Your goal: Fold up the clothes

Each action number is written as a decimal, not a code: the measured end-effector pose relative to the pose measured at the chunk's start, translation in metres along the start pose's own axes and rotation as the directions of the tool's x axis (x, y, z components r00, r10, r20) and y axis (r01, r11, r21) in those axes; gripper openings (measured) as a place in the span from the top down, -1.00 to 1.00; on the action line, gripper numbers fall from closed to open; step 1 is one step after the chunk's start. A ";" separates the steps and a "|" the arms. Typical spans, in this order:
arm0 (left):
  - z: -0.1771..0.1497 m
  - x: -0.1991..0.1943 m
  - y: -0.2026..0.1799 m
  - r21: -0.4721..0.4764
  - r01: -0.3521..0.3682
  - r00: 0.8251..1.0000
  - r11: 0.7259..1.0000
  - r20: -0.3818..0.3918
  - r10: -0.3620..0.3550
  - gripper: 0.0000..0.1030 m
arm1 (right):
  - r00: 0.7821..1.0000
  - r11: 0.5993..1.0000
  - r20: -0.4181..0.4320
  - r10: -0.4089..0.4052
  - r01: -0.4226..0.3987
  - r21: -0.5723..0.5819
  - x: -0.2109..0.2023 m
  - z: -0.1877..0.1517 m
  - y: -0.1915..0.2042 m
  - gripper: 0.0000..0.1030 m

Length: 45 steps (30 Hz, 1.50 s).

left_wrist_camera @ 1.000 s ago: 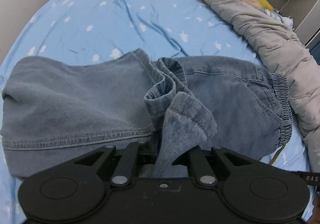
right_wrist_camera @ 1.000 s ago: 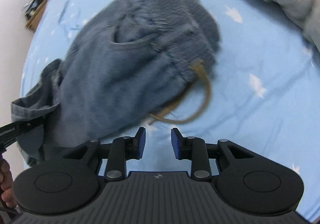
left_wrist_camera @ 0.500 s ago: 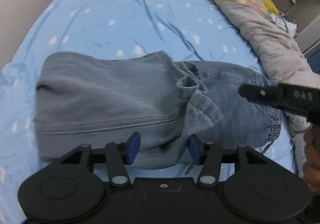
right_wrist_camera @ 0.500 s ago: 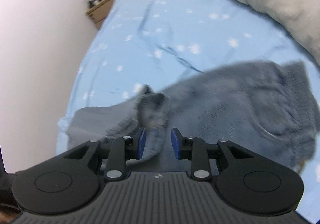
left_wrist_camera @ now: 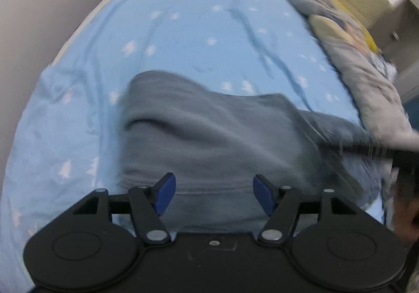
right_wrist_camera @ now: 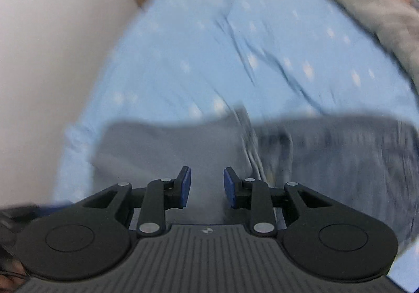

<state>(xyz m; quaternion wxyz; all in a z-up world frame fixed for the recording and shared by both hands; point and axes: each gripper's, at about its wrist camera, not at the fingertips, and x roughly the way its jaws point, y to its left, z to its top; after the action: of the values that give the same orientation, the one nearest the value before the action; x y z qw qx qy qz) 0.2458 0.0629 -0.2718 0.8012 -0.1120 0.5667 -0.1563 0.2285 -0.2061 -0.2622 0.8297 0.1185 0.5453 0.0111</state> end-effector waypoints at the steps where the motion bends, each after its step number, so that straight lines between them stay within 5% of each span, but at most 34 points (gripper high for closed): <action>1: 0.004 0.006 0.013 -0.045 0.001 1.000 0.999 -0.008 -0.001 -0.23 | 0.999 0.999 -0.042 -0.028 0.029 0.025 0.015 -0.007 -0.004 0.43; 7: 0.018 0.042 0.060 -0.124 0.047 0.995 0.991 -0.085 -0.058 -0.30 | 0.975 0.980 -0.216 -0.046 0.087 0.181 0.073 -0.033 -0.036 0.50; 17: 0.024 0.069 0.085 -0.094 0.143 0.977 0.985 -0.144 -0.155 -0.42 | 0.995 0.953 -0.080 -0.066 0.087 0.289 0.008 -0.061 -0.036 0.47; 20: 0.021 0.071 0.080 -0.064 0.130 0.979 0.989 -0.151 -0.138 -0.05 | 0.995 0.935 -0.067 -0.078 0.096 0.340 -0.016 -0.077 -0.045 0.39; 22: 0.021 0.069 0.074 -0.036 0.118 0.981 0.992 -0.150 -0.122 0.49 | 0.994 0.928 -0.059 -0.090 0.105 0.358 -0.028 -0.088 -0.052 0.39; 24: 0.020 0.062 0.066 -0.002 0.110 0.985 0.994 -0.135 -0.109 0.64 | 0.994 0.919 -0.049 -0.099 0.110 0.379 -0.040 -0.098 -0.061 0.39; 33: 0.028 -0.024 -0.013 0.159 0.151 0.988 0.976 0.014 -0.155 0.78 | 0.993 0.880 0.019 -0.120 0.098 0.465 -0.087 -0.133 -0.083 0.39; 38: 0.021 -0.060 -0.100 0.233 0.179 0.975 0.956 0.086 -0.204 0.79 | 0.997 0.870 0.032 -0.073 0.048 0.491 -0.103 -0.148 -0.117 0.38; 45: -0.005 -0.059 -0.240 0.259 0.173 0.964 0.950 0.152 -0.217 0.79 | 0.999 0.910 0.035 0.010 -0.023 0.415 -0.117 -0.153 -0.196 0.38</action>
<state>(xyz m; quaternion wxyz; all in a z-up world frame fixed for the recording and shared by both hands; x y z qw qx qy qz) 0.1936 -0.1372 -0.1360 0.8370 -0.0818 0.4552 -0.2926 0.0206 -0.3857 -0.2549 0.7941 0.2967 0.5210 -0.0999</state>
